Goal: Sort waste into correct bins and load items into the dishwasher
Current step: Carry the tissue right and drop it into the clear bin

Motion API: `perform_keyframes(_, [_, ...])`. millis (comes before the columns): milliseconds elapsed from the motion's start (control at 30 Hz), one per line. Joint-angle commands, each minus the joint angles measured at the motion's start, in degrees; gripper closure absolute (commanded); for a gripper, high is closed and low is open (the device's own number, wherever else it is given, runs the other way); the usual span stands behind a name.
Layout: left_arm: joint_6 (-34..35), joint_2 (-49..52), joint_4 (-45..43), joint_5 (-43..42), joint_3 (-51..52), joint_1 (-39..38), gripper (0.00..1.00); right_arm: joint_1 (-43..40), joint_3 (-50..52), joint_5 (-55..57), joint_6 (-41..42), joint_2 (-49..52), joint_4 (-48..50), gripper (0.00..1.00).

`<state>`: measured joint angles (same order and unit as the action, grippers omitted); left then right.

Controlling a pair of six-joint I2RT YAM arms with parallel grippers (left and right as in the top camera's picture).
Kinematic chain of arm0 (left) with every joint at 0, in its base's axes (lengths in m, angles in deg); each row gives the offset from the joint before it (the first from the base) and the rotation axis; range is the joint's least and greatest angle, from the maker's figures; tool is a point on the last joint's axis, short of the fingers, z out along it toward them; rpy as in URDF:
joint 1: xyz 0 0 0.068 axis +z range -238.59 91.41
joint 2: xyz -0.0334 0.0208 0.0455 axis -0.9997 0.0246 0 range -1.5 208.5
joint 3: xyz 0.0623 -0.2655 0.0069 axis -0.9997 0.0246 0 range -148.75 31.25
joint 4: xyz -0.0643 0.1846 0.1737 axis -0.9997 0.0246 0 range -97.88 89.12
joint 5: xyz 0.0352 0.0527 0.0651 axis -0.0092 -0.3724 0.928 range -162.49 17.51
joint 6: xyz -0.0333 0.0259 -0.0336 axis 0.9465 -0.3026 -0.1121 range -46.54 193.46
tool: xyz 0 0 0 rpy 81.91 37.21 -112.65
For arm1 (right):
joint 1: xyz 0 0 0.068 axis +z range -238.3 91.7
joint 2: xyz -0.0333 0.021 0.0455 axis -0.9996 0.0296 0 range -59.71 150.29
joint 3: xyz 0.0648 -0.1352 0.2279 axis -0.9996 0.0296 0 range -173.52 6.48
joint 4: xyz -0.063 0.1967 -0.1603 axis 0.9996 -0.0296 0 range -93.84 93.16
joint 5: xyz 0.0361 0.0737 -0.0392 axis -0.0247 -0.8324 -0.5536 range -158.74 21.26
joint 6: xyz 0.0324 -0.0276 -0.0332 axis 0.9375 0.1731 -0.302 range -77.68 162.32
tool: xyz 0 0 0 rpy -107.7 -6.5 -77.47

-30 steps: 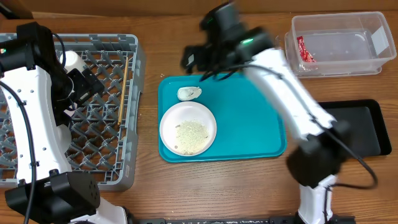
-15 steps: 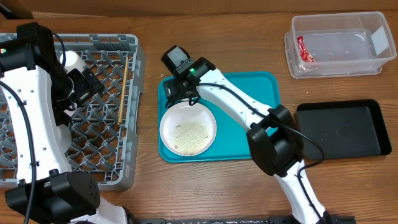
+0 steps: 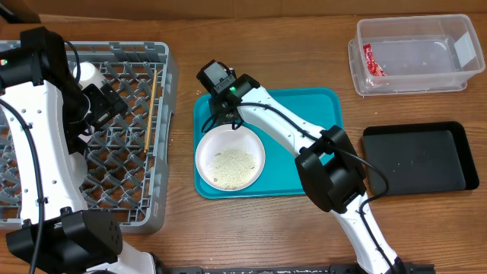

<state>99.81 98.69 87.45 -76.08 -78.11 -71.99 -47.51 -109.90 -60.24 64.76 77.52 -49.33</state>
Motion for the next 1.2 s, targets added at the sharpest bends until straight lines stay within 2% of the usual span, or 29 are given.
perform_keyframes(0, [-1.07,-0.90,-0.07,0.61,0.15,0.22,0.00,-0.26,2.05,1.64,0.33,-0.04,0.20,0.68])
perform_keyframes(67, [-1.07,-0.90,-0.04,0.61,0.15,0.22,0.00,-0.26,2.36,2.43,0.35,-0.04,-0.26,0.90])
perform_keyframes(100, [-1.07,-0.90,-0.04,0.61,0.15,0.22,0.00,-0.31,2.23,2.71,0.33,-0.09,-0.55,0.96])
perform_keyframes(233, [-1.07,-0.90,-0.07,0.61,0.15,0.22,0.00,-0.59,-1.38,6.43,0.37,-0.96,-4.39,0.96])
perform_keyframes(400, [-1.07,-0.90,-0.07,0.61,0.15,0.22,0.00,-2.93,-11.39,18.86,4.35,-3.87,-13.66,0.96])
perform_keyframes(467, [-1.07,-0.90,-0.04,0.61,0.15,0.22,0.00,-5.01,-16.63,21.94,4.39,-4.94,-17.40,0.96])
perform_keyframes(500, [-1.07,-0.90,-0.07,0.61,0.15,0.22,0.00,-8.13,-21.64,24.20,4.42,-5.70,-20.52,0.96])
perform_keyframes(567, [-1.07,-0.90,-0.04,0.61,0.15,0.22,0.00,-12.44,-25.40,24.92,4.42,-6.23,-22.16,0.96])
perform_keyframes(700, [-1.07,-0.90,-0.07,0.61,0.15,0.22,0.00,-22.69,-28.52,20.68,4.42,-6.43,-22.84,0.96])
perform_keyframes(967, [-1.07,-0.90,-0.07,0.61,0.15,0.22,0.00,-41.86,-28.33,0.63,4.35,-5.44,-19.34,0.95])
perform_keyframes(1000, [-1.07,-0.90,-0.04,0.61,0.15,0.22,0.00,-43.34,-28.28,-0.87,4.33,-5.38,-18.78,0.88])
perform_keyframes(1033, [-1.07,-0.90,-0.07,0.61,0.15,0.22,0.00,-44.81,-28.04,-2.32,4.33,-5.18,-18.21,0.73])
perform_keyframes(1100, [-1.07,-0.90,-0.07,0.61,0.15,0.22,0.00,-47.23,-27.32,-5.22,3.67,-5.18,-17.73,0.30])
perform_keyframes(1133, [-1.09,-0.90,-0.04,0.61,0.15,0.22,0.00,-48.28,-26.84,-7.04,2.56,-5.18,-17.59,0.01])
perform_keyframes(1167, [-1.07,-0.90,-0.07,0.61,0.15,0.22,0.00,-49.00,-26.23,-8.66,1.49,-5.18,-17.42,0.00])
